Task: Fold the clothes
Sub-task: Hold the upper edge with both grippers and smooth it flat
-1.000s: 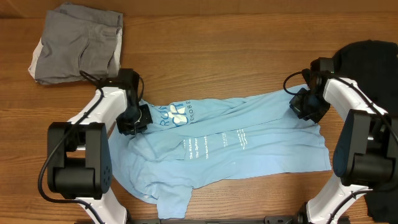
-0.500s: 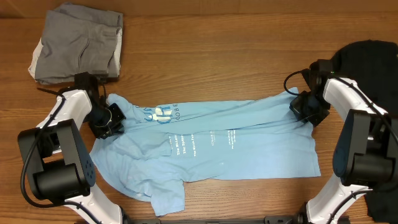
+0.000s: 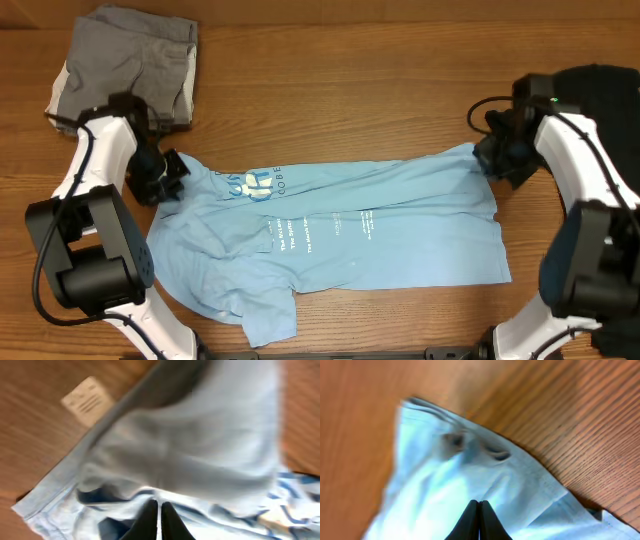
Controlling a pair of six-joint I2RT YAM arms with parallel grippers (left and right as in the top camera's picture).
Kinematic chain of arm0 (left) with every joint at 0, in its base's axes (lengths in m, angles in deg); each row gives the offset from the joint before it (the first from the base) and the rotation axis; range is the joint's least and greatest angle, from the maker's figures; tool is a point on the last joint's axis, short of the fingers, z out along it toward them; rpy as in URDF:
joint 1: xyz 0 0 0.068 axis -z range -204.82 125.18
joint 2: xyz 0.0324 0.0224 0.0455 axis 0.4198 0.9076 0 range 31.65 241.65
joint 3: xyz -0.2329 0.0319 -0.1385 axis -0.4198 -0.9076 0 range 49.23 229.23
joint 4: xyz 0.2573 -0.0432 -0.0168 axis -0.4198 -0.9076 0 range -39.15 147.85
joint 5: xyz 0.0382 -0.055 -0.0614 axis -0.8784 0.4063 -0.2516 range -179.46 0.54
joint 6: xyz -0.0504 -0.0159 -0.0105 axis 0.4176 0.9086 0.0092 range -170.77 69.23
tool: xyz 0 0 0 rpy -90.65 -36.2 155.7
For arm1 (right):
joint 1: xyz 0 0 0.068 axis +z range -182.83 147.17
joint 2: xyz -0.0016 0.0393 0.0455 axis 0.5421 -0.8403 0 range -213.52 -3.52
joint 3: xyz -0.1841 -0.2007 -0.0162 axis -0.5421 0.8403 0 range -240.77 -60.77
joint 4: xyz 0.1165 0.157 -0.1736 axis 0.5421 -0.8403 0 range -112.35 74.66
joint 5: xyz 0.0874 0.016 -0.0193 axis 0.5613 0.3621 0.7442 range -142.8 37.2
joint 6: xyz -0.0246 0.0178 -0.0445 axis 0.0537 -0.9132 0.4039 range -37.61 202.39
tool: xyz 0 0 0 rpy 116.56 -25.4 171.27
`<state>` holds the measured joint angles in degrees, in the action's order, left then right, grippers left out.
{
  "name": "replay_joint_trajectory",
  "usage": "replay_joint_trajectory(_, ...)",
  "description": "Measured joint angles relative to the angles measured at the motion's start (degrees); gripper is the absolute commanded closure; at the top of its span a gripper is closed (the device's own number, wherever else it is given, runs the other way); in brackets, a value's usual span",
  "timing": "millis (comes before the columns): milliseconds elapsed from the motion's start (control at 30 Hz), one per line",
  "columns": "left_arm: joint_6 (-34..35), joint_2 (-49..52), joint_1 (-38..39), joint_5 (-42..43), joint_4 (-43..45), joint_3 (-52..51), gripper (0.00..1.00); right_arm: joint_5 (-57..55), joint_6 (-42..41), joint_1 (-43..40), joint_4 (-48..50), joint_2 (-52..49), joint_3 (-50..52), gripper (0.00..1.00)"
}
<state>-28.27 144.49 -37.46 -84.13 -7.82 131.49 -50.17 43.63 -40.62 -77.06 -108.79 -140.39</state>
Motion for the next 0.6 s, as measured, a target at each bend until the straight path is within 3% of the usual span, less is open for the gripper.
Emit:
replay_joint_trajectory(100, -0.26, 0.0, 2.21, 0.24, 0.31, 0.63, 0.91, 1.81, 1.95, 0.02, 1.53, 1.18, -0.37, 0.79)
replay_joint_trajectory(200, -1.33, 0.0, 5.4, 1.29, 1.73, 0.63, 0.82, 4.74, 5.4, 0.35, 4.15, 1.16, -0.37, 0.57)
replay_joint_trajectory(233, -1.6, 0.0, 6.64, 1.55, 2.05, 0.63, 0.76, 5.51, 6.01, 0.66, 4.74, 1.16, -0.42, 0.45)
replay_joint_trajectory(300, -2.01, 0.0, 9.49, 1.88, 2.49, 0.63, 0.71, 5.9, 7.19, 1.49, 5.73, 1.16, -0.42, 0.32)
replay_joint_trajectory(467, -3.23, 0.0, 15.28, 2.16, 2.89, 0.63, 0.67, 3.41, 8.17, 2.01, 6.56, 1.16, -0.44, 0.28)
replay_joint_trajectory(600, -3.28, 0.0, 15.56, 2.14, 2.95, 0.63, 0.63, 2.36, 8.39, 0.63, 6.84, 1.16, -0.44, 0.28)
